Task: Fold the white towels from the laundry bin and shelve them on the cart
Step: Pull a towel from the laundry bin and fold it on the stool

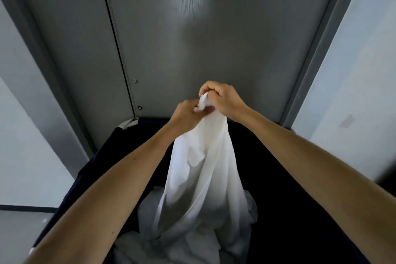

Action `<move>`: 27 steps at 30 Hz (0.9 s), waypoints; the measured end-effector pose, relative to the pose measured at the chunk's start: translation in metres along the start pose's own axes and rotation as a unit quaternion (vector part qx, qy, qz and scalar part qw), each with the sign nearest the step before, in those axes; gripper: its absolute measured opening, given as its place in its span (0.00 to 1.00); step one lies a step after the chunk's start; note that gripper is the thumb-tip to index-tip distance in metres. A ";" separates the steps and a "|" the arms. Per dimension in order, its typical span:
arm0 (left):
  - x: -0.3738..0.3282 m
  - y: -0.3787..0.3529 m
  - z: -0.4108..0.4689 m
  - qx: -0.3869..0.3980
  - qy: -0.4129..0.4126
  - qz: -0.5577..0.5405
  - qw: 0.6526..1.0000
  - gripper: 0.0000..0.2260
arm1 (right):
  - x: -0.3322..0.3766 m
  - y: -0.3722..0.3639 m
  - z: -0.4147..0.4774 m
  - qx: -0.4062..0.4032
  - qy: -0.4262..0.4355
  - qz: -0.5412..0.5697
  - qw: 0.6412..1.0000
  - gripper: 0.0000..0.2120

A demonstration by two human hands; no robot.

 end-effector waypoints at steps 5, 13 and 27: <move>-0.018 0.003 0.003 -0.076 -0.015 -0.190 0.979 0.12 | -0.020 0.002 -0.024 -0.071 -0.014 -0.003 0.997 0.10; -0.041 0.030 0.008 -0.144 0.023 -0.372 0.917 0.21 | -0.074 0.011 -0.036 -0.032 -0.194 -0.180 0.964 0.07; 0.009 0.008 0.003 -0.079 0.004 -0.073 0.994 0.24 | -0.012 0.034 0.004 0.026 -0.021 -0.155 0.987 0.10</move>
Point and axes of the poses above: each hand's wrist, its own z-axis towards the middle knuckle, its own y-axis out of the back of the hand, x = y × z, the point moved 3 cm from there along z, towards the middle knuckle, and after that the axes turned 10 degrees about y, right-handed, at the moved point
